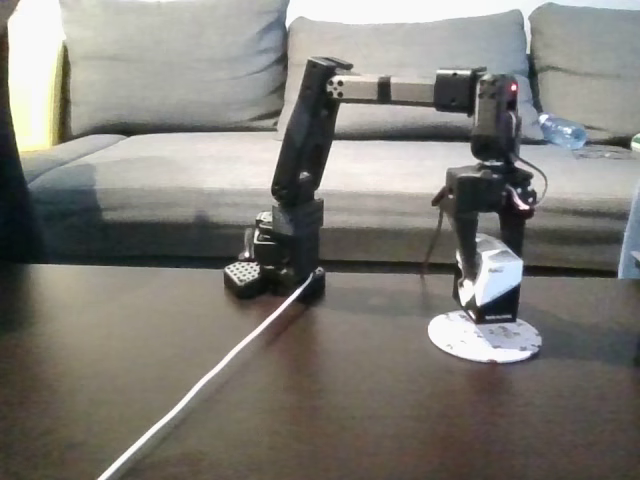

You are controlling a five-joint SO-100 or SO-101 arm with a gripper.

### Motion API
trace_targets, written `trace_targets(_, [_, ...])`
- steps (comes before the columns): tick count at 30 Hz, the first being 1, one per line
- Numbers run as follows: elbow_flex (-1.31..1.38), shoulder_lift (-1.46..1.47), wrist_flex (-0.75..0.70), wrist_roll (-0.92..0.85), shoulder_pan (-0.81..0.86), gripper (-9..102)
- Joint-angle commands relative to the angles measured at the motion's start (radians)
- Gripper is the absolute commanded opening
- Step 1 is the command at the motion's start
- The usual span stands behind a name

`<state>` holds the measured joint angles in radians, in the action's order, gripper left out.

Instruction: Grasp a servo box and put it on the zirlivani.

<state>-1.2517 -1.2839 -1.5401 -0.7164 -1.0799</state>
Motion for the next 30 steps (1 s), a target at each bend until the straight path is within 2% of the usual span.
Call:
trace_targets(1, [0.006, -0.009, 0.005, -0.003, -0.006, 14])
trace_targets(5, [0.006, -0.012, 0.005, -0.008, -0.006, 16])
trace_targets(11, [0.006, -0.012, 0.003, -0.009, -0.003, 31])
trace_targets(21, [0.020, -0.017, -0.014, -0.032, 0.009, 31])
trace_targets(27, [0.008, -0.150, -0.021, -0.048, -0.005, 31])
trace_targets(30, [0.020, -0.215, -0.071, -0.048, -0.029, 32])
